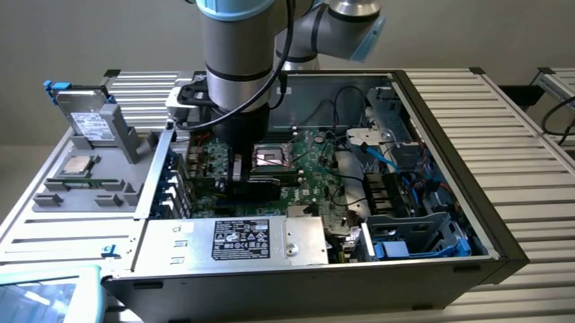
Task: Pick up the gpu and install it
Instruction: 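Insert the gpu into the slot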
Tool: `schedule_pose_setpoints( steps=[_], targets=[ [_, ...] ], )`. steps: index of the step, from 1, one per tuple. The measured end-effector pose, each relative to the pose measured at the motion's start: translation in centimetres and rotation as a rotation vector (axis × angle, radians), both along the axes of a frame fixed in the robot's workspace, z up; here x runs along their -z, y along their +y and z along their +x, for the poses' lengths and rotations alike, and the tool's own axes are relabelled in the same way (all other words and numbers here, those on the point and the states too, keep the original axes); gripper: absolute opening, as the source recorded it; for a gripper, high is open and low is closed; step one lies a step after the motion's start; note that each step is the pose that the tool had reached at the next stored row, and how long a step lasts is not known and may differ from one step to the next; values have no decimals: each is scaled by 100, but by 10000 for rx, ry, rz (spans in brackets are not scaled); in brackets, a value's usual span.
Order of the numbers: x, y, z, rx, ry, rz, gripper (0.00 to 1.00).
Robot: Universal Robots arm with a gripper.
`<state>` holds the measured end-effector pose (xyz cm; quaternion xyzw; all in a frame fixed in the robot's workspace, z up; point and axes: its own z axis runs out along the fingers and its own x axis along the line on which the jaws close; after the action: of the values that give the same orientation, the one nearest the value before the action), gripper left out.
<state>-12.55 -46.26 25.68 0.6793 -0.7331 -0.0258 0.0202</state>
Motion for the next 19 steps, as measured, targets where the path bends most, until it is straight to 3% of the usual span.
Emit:
schedule_pose_setpoints(
  steps=[19],
  targets=[
    [12,-1,-19,2,6,-6,27]
  ],
)
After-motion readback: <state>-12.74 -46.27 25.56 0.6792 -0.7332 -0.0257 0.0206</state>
